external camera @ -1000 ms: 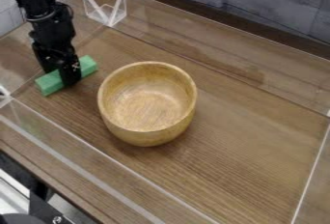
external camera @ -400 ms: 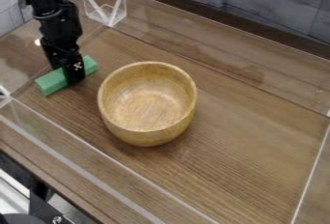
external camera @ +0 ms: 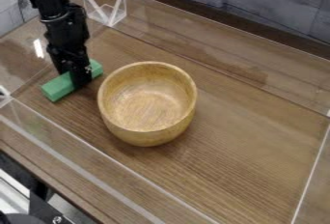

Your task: Put green object into wooden bowl

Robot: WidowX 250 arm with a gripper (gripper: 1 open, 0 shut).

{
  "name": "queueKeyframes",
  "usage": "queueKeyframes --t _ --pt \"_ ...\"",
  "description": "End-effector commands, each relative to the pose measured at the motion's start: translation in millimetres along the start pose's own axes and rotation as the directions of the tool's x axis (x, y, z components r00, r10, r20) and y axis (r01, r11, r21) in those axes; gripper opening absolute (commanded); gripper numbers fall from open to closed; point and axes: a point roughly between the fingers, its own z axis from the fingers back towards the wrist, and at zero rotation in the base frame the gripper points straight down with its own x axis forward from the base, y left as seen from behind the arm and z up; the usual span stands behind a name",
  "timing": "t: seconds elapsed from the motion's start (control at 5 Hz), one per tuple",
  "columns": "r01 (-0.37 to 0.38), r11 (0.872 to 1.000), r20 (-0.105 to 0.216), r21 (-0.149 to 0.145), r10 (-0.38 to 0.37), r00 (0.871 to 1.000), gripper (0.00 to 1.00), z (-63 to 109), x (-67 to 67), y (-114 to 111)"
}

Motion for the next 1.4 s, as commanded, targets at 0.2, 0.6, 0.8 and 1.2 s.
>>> queueKeyframes --t 0.2,0.6,0.8,1.2 --pt "-0.087 0.995 0.080 0.042 0.083 0.993 0.00 51.1 7.7 -11.2" --pt "-0.149 0.988 0.116 0.026 0.145 0.983 0.00 92.8 28.5 -54.7" --pt "-0.106 0.994 0.111 0.020 0.103 0.988 0.00 90.0 29.5 -79.6" --pt "-0.086 0.996 0.096 0.023 0.084 0.992 0.00 69.2 28.4 -110.2"
